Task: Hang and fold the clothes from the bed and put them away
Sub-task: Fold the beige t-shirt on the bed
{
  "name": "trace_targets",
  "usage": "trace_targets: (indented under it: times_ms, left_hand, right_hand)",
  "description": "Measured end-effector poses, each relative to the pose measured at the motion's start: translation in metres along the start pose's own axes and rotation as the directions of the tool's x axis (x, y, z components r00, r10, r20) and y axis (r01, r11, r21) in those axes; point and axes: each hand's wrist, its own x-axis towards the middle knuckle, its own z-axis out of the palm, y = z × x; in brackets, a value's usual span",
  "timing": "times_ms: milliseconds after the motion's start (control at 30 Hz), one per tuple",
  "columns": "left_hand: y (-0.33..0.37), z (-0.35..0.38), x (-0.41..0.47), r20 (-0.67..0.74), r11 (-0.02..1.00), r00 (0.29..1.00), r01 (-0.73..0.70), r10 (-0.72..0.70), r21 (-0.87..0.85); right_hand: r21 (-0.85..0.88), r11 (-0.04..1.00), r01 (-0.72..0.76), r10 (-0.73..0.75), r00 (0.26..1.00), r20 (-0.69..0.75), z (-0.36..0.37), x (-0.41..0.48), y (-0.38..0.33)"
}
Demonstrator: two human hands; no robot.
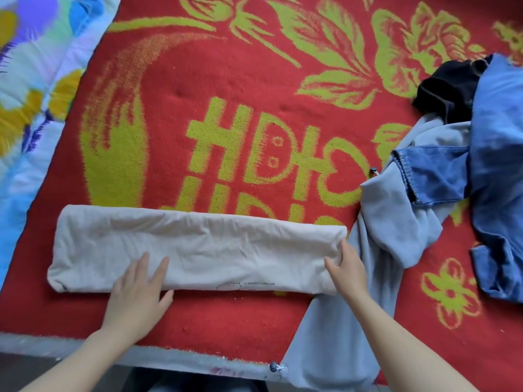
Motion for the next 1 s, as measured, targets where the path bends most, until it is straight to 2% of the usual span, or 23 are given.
trace_targets:
  times_ms: [67, 133, 200, 267, 433, 600, 767, 867, 933, 1000]
  left_hand:
    - [0.012, 0.003, -0.002, -0.029, 0.998, 0.997, -0.066, 0.065, -0.013]
    - [0.021, 0.008, -0.003, 0.038, 0.996, 0.997, -0.075, 0.074, 0.039]
    - [0.025, 0.014, 0.0, 0.11, 0.992, 0.993, -0.05, 0.037, 0.117]
    - [0.027, 0.018, 0.005, 0.176, 0.988, 0.984, -0.032, 0.004, 0.152]
    - [0.027, 0.014, 0.012, 0.292, 0.995, 0.956, -0.002, -0.028, 0.102]
    - [0.019, 0.002, 0.013, 0.368, 1.0, 0.93, 0.0, -0.003, 0.009]
    - [0.013, 0.005, 0.009, 0.399, 0.997, 0.917, 0.031, -0.003, -0.065]
    - [0.015, 0.005, 0.01, 0.428, 0.989, 0.904, 0.063, 0.0, -0.134]
    - [0.017, 0.0, 0.011, 0.419, 0.959, 0.908, 0.114, 0.005, -0.259]
    - [0.015, -0.007, 0.012, 0.327, 0.838, 0.945, 0.177, 0.002, -0.516]
  right_hand:
    - [0.066, 0.996, -0.054, 0.053, 0.999, 0.014, 0.006, 0.004, -0.007]
    - [0.121, 0.977, -0.174, 0.17, 0.984, 0.048, 0.009, 0.009, -0.01]
    - [0.05, 0.972, -0.231, 0.228, 0.972, 0.061, 0.009, 0.014, -0.009]
    - [-0.011, 0.974, -0.227, 0.227, 0.972, 0.067, 0.006, 0.019, -0.009]
    - [0.195, 0.943, -0.269, 0.24, 0.957, 0.162, 0.0, 0.023, -0.01]
    - [0.349, 0.886, -0.305, 0.28, 0.952, 0.119, -0.01, 0.013, -0.015]
    - [0.507, 0.828, -0.24, 0.201, 0.971, 0.131, -0.027, -0.003, -0.031]
    - [0.496, 0.852, -0.168, 0.135, 0.986, 0.101, -0.035, -0.015, -0.055]
    - [0.475, 0.877, -0.072, 0.037, 0.996, 0.084, -0.033, -0.027, -0.078]
    - [0.486, 0.874, 0.008, -0.071, 0.991, 0.111, -0.023, -0.046, -0.109]
